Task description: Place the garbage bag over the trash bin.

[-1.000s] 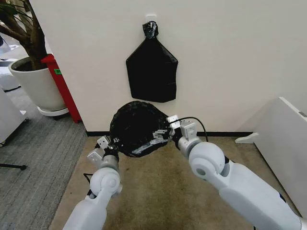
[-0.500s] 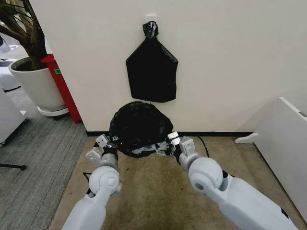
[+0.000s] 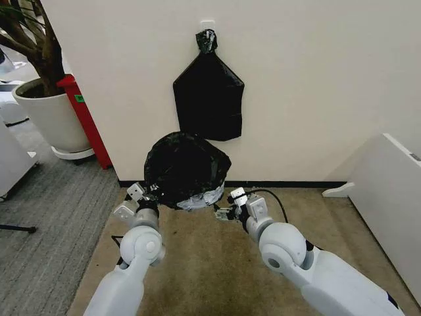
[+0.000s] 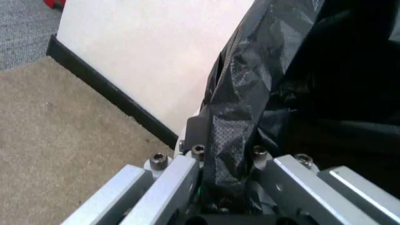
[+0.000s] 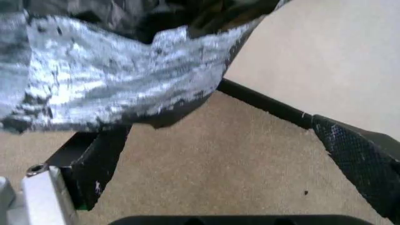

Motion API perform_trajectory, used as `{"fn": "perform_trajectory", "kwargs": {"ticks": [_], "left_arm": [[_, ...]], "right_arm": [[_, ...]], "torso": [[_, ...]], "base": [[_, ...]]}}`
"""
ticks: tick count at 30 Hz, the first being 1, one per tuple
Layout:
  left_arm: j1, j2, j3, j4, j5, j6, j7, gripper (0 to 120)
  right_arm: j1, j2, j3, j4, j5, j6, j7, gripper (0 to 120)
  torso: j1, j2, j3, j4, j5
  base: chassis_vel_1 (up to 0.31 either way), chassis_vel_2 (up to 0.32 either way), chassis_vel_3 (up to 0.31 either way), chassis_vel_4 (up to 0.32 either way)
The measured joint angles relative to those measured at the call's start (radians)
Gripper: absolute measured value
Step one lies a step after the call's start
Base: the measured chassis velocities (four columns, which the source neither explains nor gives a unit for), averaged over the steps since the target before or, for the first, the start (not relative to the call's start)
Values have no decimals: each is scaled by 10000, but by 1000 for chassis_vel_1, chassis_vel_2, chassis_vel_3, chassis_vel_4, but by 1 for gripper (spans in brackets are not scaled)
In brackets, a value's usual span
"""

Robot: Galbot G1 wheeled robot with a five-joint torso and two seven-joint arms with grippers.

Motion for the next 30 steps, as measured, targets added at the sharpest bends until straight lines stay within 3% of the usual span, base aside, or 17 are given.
{"fn": "perform_trajectory", "kwargs": {"ticks": [16, 25, 30], "left_arm": [[-50, 32, 19, 504, 360, -156, 195, 1], [-45, -23, 80, 630, 530, -181, 241, 1], [77, -57, 165, 629, 625, -220, 289, 1]], "right_arm": [[676, -116, 824, 1009, 123, -66, -215, 100], [813, -17, 767, 1368, 161, -75, -233, 100], [945, 269, 371, 790, 62, -1, -265, 100]], "torso": [[0, 0, 0, 0, 1], [0, 0, 0, 0, 0], [0, 0, 0, 0, 2]], "base": [[0, 0, 0, 0], [0, 0, 0, 0], [0, 0, 0, 0]]}}
